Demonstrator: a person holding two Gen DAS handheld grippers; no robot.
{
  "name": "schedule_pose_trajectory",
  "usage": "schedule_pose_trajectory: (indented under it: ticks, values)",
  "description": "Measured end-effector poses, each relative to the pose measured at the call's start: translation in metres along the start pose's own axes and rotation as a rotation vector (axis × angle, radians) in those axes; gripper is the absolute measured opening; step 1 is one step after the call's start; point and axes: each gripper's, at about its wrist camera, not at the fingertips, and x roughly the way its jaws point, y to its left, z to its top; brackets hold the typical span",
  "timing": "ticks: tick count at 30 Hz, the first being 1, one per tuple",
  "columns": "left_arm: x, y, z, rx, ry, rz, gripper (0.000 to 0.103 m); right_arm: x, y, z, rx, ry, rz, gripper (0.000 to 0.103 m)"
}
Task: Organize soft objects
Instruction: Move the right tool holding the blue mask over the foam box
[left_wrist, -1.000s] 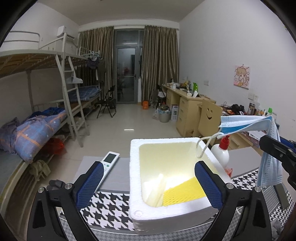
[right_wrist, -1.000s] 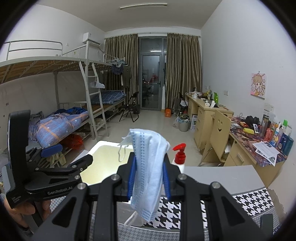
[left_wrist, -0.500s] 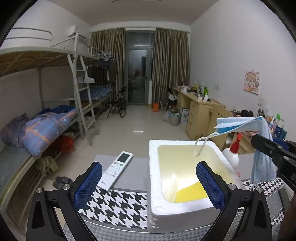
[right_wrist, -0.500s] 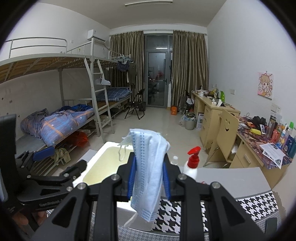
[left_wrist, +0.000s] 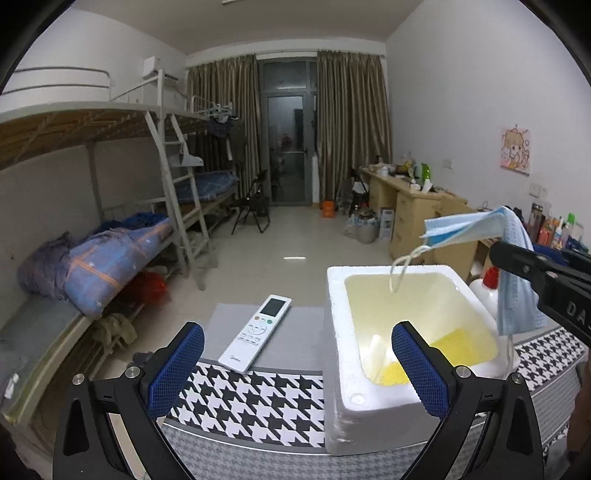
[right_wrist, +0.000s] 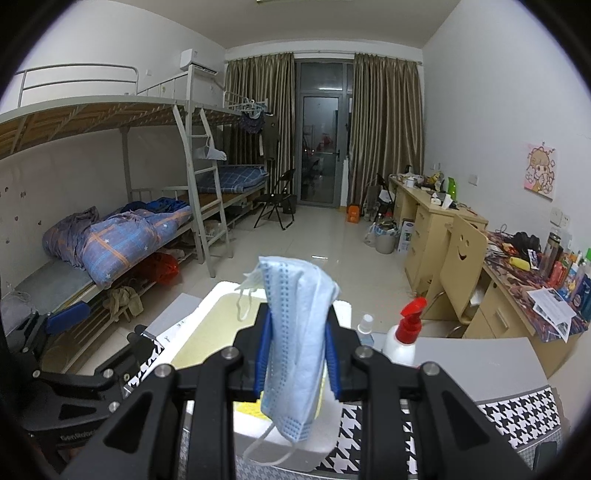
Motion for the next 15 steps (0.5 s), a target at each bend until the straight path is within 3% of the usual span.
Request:
schedule_pose_trajectory:
  ticks: [8, 15]
  values:
    - [-0.003, 0.005, -0.004, -0.011, 0.004, -0.043, 0.102, 0.014, 0.003, 0.000, -0.008, 0.029, 0.007, 0.031]
    - [-0.005, 0.001, -0.009, 0.030, 0.007, -0.018, 0.102, 0.030, 0.004, -0.002, -0.003, 0.068, 0.011, 0.032]
